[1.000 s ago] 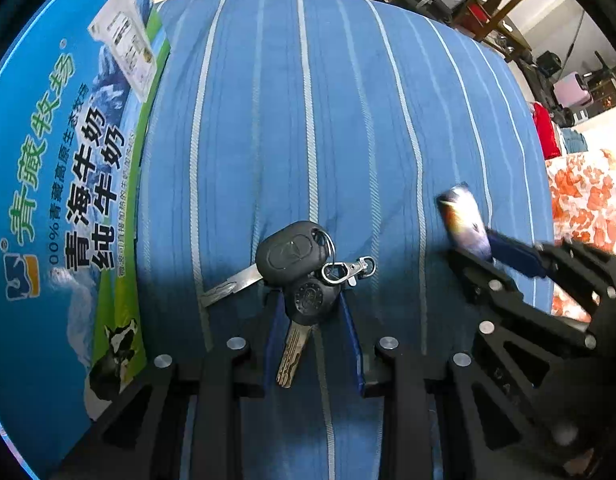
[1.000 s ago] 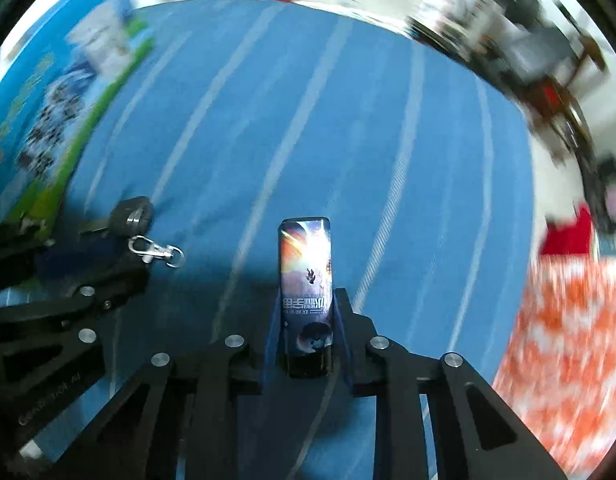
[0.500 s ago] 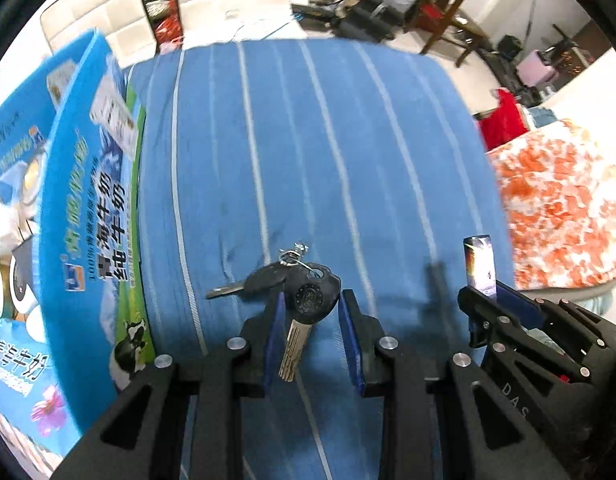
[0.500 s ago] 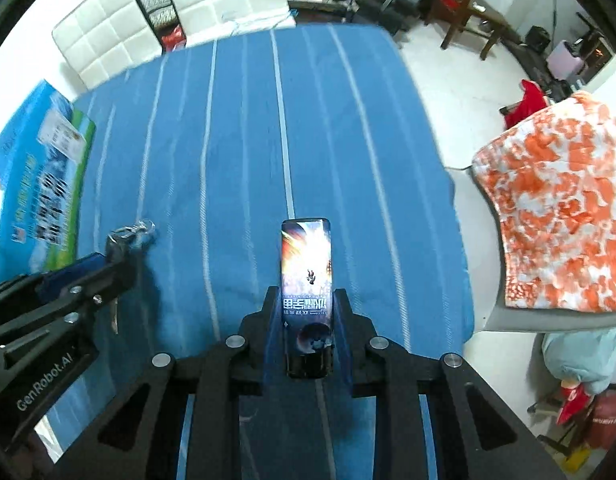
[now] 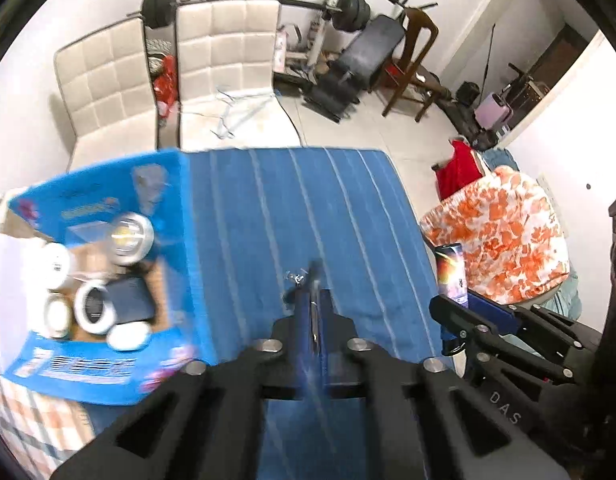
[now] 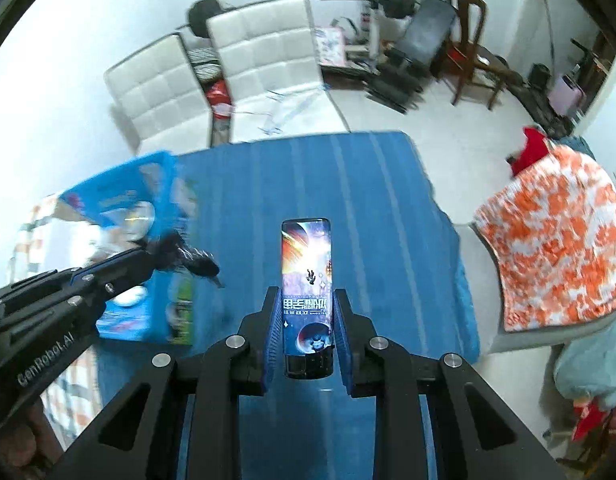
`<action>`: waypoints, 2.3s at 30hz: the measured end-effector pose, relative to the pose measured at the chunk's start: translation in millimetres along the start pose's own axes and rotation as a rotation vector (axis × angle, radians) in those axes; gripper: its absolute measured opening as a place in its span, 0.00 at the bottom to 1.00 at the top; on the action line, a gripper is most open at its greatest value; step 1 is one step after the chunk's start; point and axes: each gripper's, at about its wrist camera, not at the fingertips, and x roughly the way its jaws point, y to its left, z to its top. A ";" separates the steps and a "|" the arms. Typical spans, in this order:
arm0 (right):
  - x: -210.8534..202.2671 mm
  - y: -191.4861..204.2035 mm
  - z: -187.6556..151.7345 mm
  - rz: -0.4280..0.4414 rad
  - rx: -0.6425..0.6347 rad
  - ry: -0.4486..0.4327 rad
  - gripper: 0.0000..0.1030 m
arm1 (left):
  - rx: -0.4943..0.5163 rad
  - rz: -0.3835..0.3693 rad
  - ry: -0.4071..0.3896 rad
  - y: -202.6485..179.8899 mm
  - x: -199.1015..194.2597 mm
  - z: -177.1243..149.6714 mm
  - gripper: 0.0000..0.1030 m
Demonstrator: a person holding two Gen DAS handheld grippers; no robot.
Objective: Organize rigid objects
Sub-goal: 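Carry the lighter into the blue box with the right tool and release it, then lift both tools up away from the blue box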
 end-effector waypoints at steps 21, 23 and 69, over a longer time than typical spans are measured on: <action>134.4 218.3 -23.3 0.095 -0.117 0.200 0.26 | -0.243 0.205 0.161 232.5 33.1 -55.4 0.01; 145.0 221.3 -24.6 0.076 -0.115 0.203 0.26 | -0.246 0.206 0.181 239.6 43.8 -58.6 0.01; 123.9 245.7 -20.4 -0.083 -0.089 0.158 0.92 | -0.184 0.348 0.140 270.3 2.0 -60.1 1.00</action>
